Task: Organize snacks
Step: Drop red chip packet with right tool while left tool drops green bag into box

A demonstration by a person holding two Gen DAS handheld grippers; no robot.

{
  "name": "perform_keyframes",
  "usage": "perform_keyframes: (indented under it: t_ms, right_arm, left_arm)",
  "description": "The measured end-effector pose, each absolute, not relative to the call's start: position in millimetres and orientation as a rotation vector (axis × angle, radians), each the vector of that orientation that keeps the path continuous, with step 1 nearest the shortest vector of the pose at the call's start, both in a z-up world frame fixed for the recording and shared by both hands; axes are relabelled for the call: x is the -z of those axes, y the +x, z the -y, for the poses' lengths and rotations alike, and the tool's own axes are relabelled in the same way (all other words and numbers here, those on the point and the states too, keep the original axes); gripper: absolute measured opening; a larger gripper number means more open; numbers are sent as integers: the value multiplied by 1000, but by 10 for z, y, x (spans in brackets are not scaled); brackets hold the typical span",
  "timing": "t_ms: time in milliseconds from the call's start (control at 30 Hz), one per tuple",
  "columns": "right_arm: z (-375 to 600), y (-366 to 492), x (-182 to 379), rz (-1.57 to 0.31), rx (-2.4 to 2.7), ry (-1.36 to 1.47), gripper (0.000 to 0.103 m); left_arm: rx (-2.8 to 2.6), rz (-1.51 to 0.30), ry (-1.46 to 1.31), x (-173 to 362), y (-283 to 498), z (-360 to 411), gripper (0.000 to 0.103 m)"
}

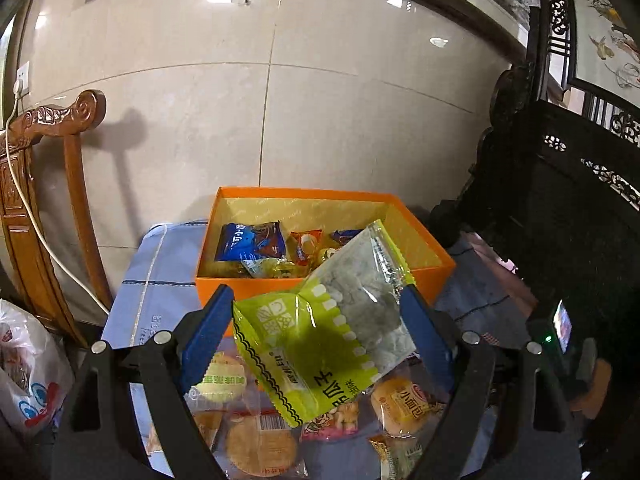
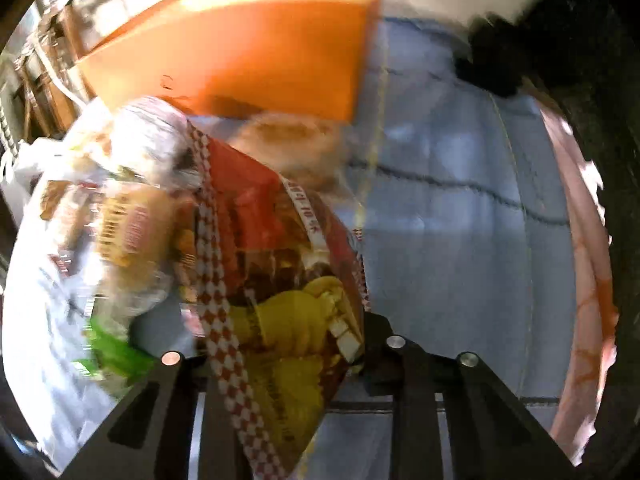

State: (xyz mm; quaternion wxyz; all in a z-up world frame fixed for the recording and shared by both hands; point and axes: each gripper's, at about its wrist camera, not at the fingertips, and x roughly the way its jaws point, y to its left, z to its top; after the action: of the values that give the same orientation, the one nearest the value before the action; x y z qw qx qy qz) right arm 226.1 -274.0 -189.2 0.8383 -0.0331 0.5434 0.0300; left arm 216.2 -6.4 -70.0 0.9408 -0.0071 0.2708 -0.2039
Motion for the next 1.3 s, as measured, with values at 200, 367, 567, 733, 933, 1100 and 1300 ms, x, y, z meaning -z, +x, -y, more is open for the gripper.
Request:
perform_keyframes:
  t_ms: [200,367,567,733,933,1100,1300]
  right_arm:
    - [2688,2237,1167,-1004,-127,-21,27]
    - [2563,2598,299,-858,-180,-39,27]
    - [2329,3333,-427,-768,-221,-74,27]
    - [2332,3877,-530,-783,-185,-62,75]
    - [2435,3809,-381,-784,-150,-58,76]
    - [2538,3508,-77,-838,-166,-25,76]
    - [2191,2678,662,-936,-188,8,82]
  left_arm:
    - [420,-515,-20,548,2165,78,82]
    - [409,-496,-4,339,2362,215,82]
    - [371,-433,50,-54,2837,511,85]
    - [279,-474,59,-218,3469,646,98]
    - [218,-507,40,-128,3633,453,99]
    - [265,-542,38,179,3321,240,99]
    - [296,-631,98,892,2636,-226,99]
